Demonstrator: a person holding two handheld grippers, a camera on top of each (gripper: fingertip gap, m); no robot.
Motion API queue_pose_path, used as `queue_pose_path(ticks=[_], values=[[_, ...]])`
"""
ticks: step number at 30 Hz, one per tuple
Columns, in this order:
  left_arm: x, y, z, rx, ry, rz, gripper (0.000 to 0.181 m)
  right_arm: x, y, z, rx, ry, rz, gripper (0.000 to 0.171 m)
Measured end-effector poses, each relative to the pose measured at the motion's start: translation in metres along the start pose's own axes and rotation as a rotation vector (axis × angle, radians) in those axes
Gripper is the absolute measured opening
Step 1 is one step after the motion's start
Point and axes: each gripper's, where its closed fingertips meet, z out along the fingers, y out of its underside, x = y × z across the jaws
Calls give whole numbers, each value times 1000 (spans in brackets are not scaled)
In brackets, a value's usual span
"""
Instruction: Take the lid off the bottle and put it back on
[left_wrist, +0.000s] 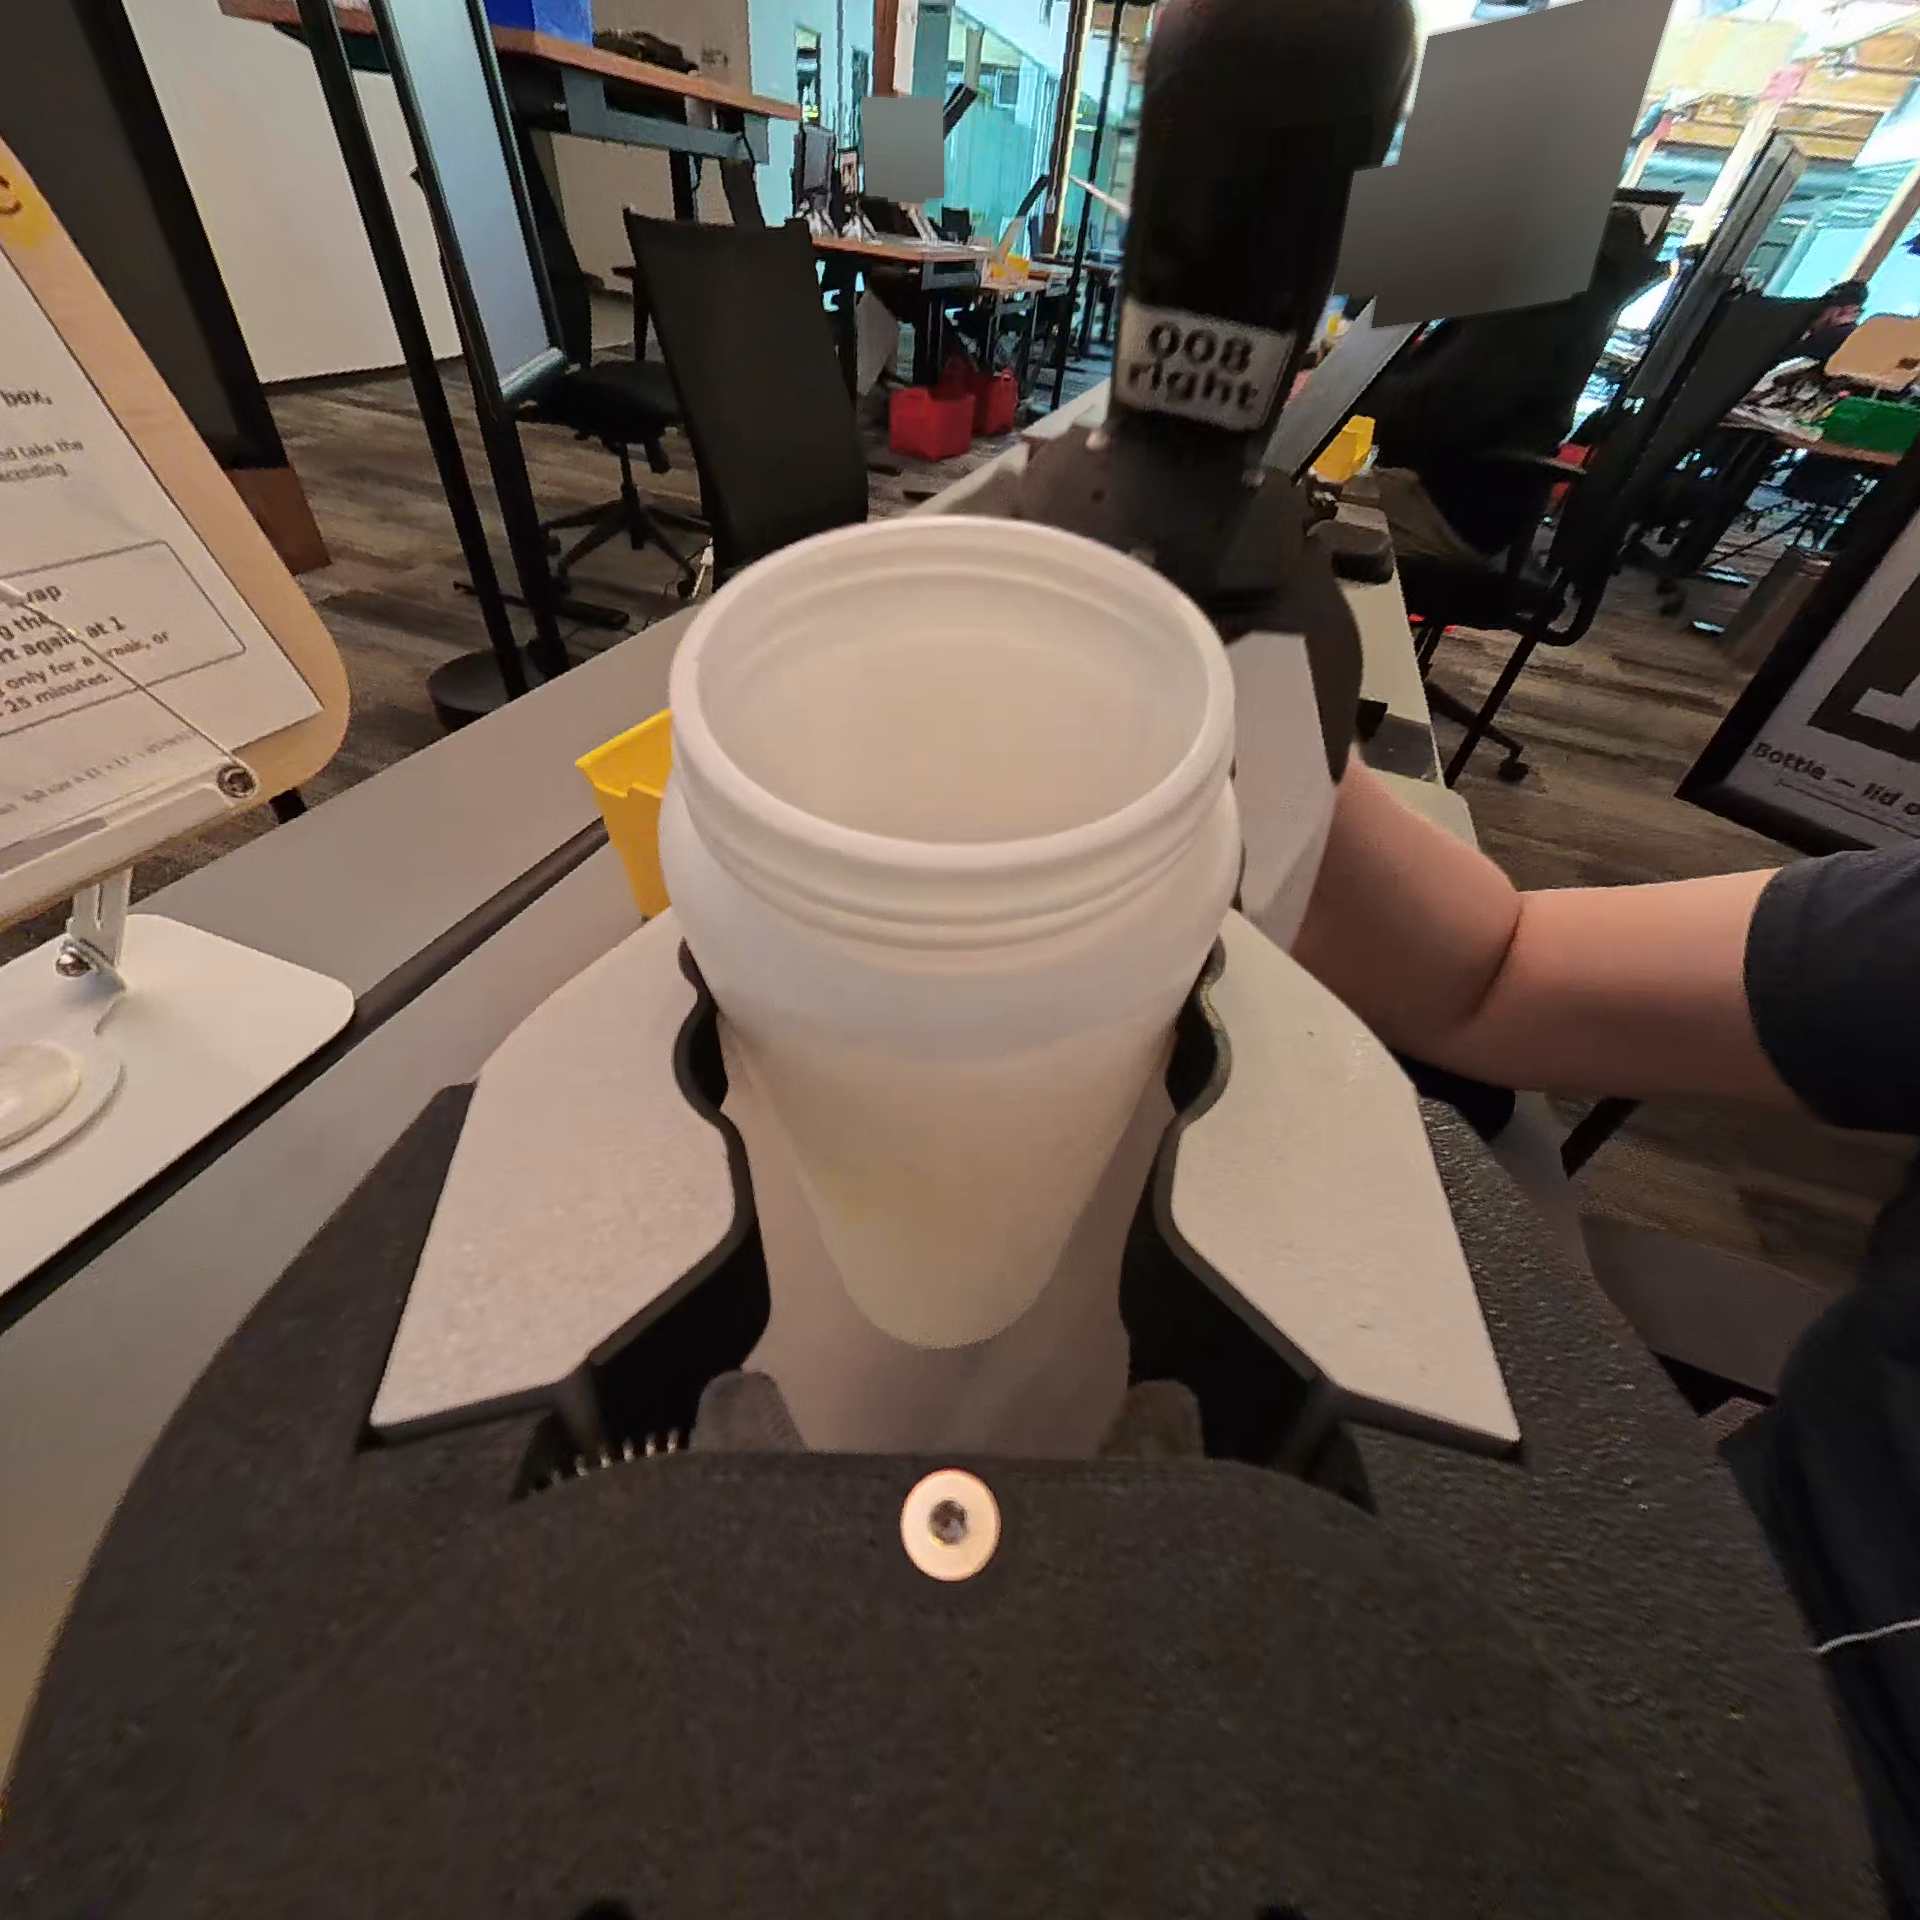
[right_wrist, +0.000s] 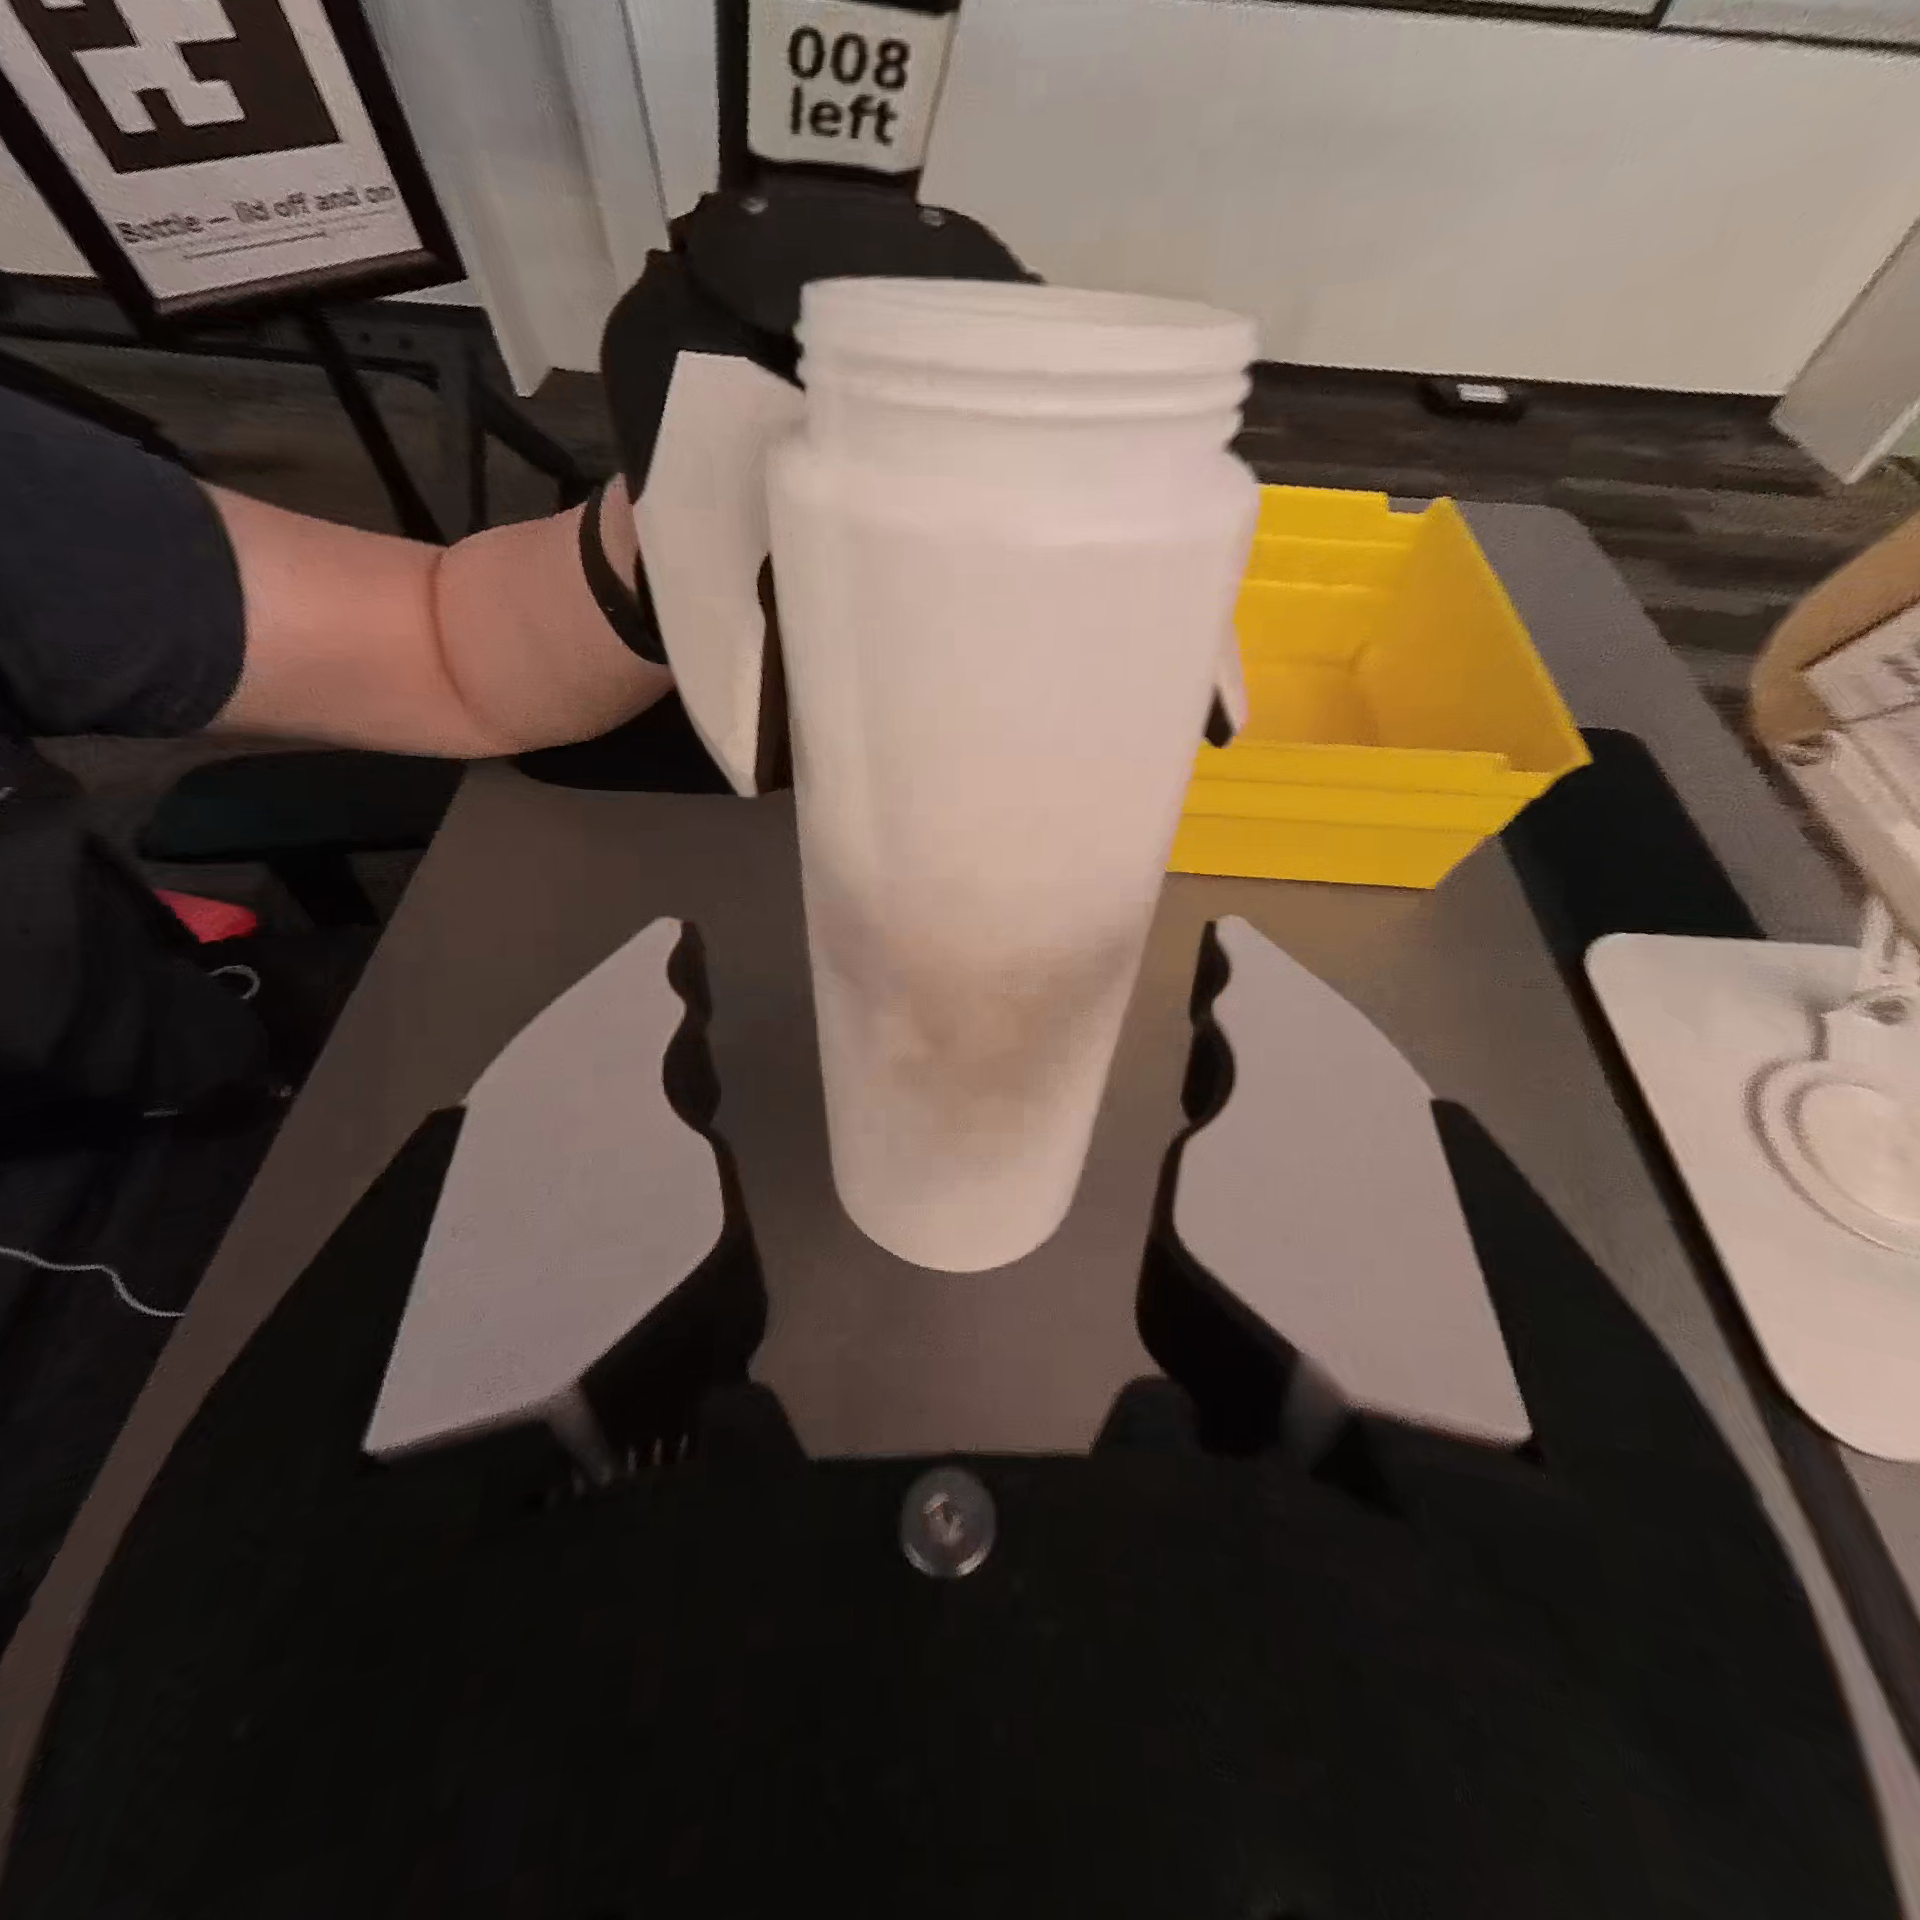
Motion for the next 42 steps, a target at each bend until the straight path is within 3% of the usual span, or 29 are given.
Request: queue_pose_path(ticks=[2, 4, 11, 14, 17, 20, 22, 26, 31, 38, 42], values=[[6, -1, 1, 4, 26, 6, 85, -7, -2, 13, 17, -44, 9, 86], [14, -2, 3, 21, 68, 8, 85, -5, -4, 17, 38, -48, 23, 71], [13, -20, -14, 90, 120, -61, 88, 0, -20, -1, 99, -61, 208, 68], [13, -31, -27, 126, 109, -49, 84, 19, -28, -46, 149, 73, 277, 67], [14, -32, -32, 99, 90, -13, 83, 52, -17, -120, 179, 340, 357, 67], [16, -25, -29, 45, 89, 2, 83, 83, 29, -186, 126, 593, 546, 67], [16, -21, -26, 28, 91, -4, 83, 98, 69, -204, 64, 654, 708, 67], [14, -16, -22, 9, 98, -30, 82, 112, 140, -191, -71, 568, 1033, 67], [16, -10, -18, -20, 114, -22, 81, 125, 206, -158, -220, 471, 1267, 67], [18, -3, -14, -57, 120, -11, 80, 122, 248, -141, -332, 463, 1426, 66], [18, -2, -14, -71, 120, -6, 80, 120, 248, -133, -320, 418, 1476, 67]])
